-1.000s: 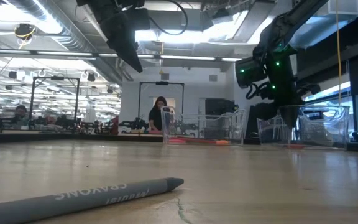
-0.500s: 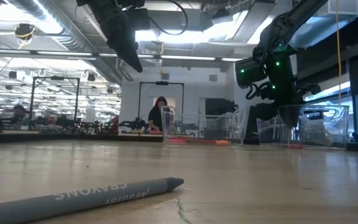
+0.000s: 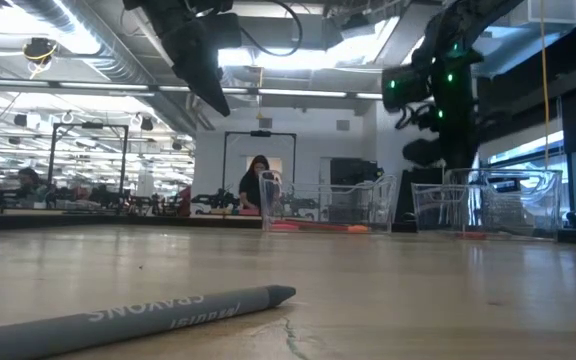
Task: Sort crayons/erasers/pens/pencils in bins
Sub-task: Put the gray crayon into the top right transparent bin
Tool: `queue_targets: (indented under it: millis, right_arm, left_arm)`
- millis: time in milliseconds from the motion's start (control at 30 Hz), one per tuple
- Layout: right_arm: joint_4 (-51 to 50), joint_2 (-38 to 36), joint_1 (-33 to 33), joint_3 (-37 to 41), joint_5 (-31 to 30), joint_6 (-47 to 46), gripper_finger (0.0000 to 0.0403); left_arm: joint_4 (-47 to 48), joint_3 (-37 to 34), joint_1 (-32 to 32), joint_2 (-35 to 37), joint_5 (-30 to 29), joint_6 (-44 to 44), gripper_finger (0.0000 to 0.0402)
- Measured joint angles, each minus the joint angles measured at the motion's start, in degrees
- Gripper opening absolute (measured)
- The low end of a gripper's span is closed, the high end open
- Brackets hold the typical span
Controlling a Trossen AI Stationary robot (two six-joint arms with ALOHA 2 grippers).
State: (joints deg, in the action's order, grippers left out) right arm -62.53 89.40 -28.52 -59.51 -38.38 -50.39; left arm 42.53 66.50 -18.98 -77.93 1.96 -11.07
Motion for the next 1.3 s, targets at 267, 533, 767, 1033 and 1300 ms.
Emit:
queue_targets:
  millis: [267, 533, 767, 1033, 1300]
  right_arm:
    - [2.8, -4.8, 7.6, -4.4, -3.6, 15.4, 0.0089]
    - [7.1, -4.8, 22.0, -9.2, -0.5, 30.5, 0.0089]
    - [9.2, -4.8, 34.2, -10.9, 6.3, 36.1, 0.0089]
    - [22.6, -4.4, 44.6, -10.5, 21.8, 45.7, 0.0089]
    - [36.7, -2.2, 49.9, -10.5, 32.6, 53.5, 0.0089]
  left_arm:
    - [-0.1, 0.0, 0.4, 0.0, 0.0, 3.0, 0.0087]
    - [0.6, 0.0, 6.6, 0.0, -2.0, 7.7, 0.0087]
    - [2.0, 0.0, 17.1, 0.0, -7.2, 14.5, 0.0089]
    - [2.1, 0.0, 28.4, 0.0, -11.2, 22.8, 0.0088]
    - [1.8, 0.0, 38.3, 0.0, -19.8, 33.0, 0.0086]
